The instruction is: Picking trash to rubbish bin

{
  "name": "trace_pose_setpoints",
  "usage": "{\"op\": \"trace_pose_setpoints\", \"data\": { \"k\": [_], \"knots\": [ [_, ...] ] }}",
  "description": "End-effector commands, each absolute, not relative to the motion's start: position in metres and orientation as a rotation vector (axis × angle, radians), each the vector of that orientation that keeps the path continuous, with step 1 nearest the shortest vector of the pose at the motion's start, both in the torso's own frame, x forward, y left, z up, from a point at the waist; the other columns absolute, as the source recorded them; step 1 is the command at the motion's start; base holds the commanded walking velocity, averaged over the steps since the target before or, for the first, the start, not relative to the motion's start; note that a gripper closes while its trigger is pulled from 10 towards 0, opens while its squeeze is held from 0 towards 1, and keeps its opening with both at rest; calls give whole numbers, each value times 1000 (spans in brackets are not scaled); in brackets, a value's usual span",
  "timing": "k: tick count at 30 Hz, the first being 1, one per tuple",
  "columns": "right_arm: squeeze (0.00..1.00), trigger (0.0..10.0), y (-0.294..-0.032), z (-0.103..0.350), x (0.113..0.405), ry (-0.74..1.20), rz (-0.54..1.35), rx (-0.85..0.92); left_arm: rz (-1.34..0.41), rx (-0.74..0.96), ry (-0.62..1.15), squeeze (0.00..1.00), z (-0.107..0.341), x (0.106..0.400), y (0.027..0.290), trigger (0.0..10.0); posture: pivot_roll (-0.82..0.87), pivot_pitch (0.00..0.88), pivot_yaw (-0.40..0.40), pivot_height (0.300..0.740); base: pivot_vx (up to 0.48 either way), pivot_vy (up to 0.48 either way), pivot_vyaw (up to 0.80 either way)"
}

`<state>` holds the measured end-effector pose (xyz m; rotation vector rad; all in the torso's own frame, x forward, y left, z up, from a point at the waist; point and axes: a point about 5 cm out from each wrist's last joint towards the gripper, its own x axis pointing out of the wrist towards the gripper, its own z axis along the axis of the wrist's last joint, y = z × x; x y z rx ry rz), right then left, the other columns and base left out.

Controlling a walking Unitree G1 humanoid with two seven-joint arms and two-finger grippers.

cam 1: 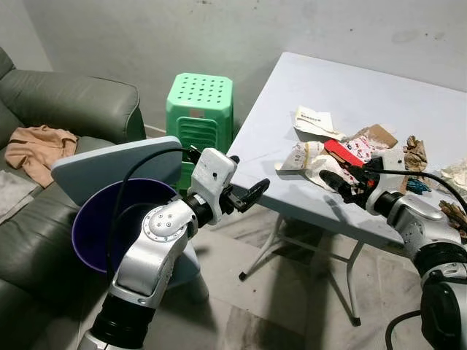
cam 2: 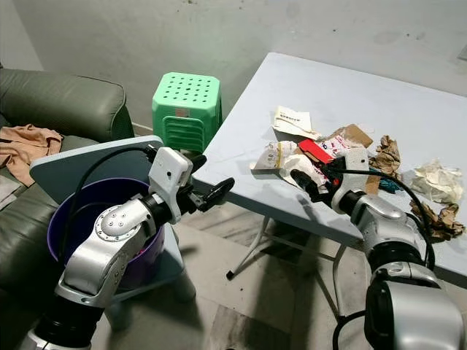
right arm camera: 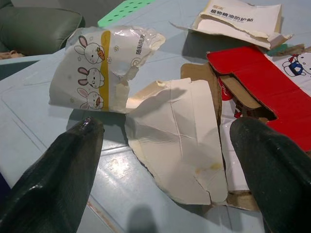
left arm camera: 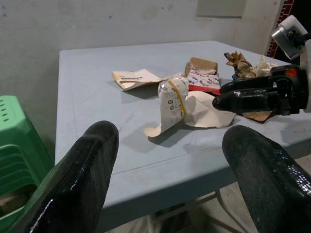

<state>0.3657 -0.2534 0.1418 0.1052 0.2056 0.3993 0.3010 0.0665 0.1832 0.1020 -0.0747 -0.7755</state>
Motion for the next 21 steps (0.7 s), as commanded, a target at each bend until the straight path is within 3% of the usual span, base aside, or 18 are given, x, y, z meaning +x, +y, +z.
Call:
{"op": "trace_pose_setpoints", "data": {
  "k": [1,21],
  "knots": [
    [0,10000,-261,144,365,217,386,126,-797,102,-82,0,186,297,63,10000,91,162,-91,740,0,0,0],
    [0,9922,-261,131,363,306,322,190,-784,82,-64,0,183,293,64,10000,97,177,-100,740,0,0,0]
  ]
}}
